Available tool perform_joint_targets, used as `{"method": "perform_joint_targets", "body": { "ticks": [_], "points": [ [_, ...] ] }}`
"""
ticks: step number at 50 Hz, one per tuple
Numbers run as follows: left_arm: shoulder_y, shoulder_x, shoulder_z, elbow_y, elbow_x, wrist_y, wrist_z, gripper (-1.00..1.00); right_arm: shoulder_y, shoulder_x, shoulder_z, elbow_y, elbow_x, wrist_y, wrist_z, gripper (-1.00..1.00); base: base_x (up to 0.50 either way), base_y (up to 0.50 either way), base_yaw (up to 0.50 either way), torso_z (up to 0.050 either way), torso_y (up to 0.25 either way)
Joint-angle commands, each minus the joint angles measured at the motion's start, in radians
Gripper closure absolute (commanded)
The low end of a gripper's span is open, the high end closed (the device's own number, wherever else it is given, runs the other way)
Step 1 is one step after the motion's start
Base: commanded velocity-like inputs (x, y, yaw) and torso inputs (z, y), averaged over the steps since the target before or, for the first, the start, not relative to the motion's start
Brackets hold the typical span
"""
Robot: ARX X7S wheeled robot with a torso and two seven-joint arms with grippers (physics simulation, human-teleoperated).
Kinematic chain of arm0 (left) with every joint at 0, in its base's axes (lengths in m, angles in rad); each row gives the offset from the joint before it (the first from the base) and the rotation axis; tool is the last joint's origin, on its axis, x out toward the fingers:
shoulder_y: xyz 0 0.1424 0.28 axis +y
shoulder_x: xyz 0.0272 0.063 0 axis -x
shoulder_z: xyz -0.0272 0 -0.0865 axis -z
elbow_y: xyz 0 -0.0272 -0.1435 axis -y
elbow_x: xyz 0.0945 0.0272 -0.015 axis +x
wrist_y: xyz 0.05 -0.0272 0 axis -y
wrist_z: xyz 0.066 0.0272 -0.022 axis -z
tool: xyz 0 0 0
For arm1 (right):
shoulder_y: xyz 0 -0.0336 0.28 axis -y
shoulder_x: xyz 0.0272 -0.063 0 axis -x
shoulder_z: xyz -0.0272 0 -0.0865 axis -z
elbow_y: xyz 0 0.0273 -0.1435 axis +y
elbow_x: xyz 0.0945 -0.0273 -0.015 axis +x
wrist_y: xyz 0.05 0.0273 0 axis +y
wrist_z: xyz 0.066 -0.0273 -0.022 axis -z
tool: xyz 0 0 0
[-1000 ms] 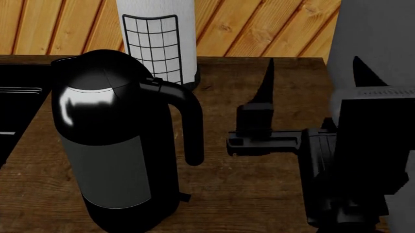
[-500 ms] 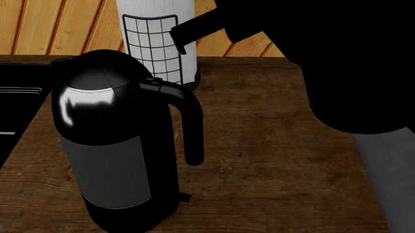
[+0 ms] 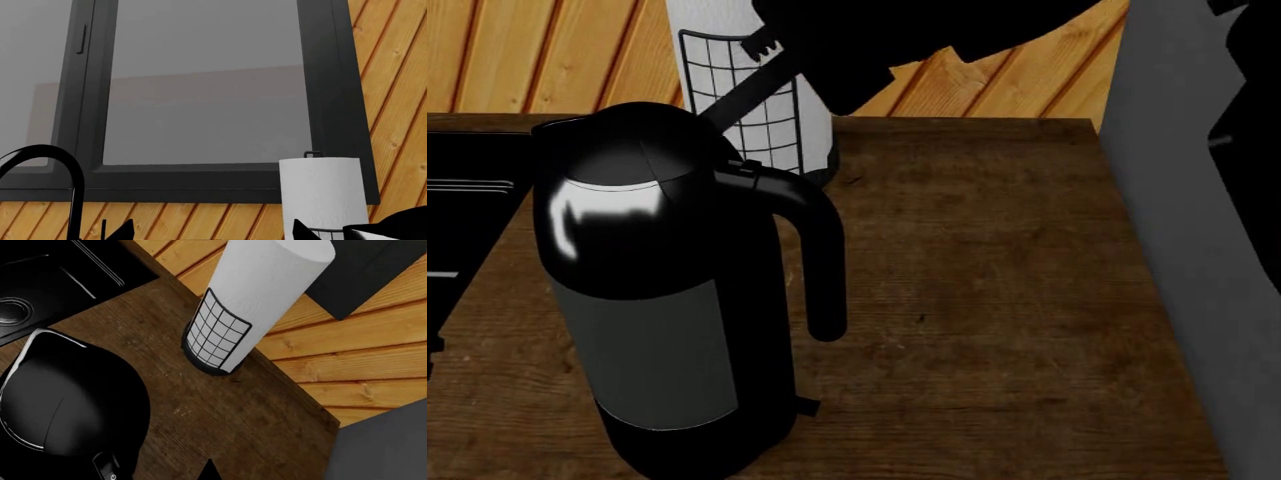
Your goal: Press the button to open the lid of the electric kettle.
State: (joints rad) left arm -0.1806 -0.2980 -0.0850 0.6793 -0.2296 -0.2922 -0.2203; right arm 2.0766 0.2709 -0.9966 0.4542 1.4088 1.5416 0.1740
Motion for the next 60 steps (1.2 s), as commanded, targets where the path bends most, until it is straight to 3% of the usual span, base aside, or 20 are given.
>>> {"method": "perform_joint_targets", "body": {
  "ticks": [1,35,60],
  "points": [
    [0.006,-0.012,0.014,0.001,0.008,0.004,0.003,-1.0,0.062,-0.03,-0.132,0.018,0.039,0.005,-0.133,1.0,0.0,0.0,0.0,0.0,0.0],
    [0.016,-0.033,0.02,0.01,0.002,0.012,0.0,-1.0,0.058,-0.066,-0.209,0.004,0.054,-0.088,-0.235,1.0,0.0,0.0,0.0,0.0,0.0],
    [0.019,-0.041,0.04,0.009,0.008,0.018,-0.007,-1.0,0.012,-0.041,-0.244,-0.027,0.127,-0.061,-0.14,1.0,0.0,0.0,0.0,0.0,0.0]
  ]
}}
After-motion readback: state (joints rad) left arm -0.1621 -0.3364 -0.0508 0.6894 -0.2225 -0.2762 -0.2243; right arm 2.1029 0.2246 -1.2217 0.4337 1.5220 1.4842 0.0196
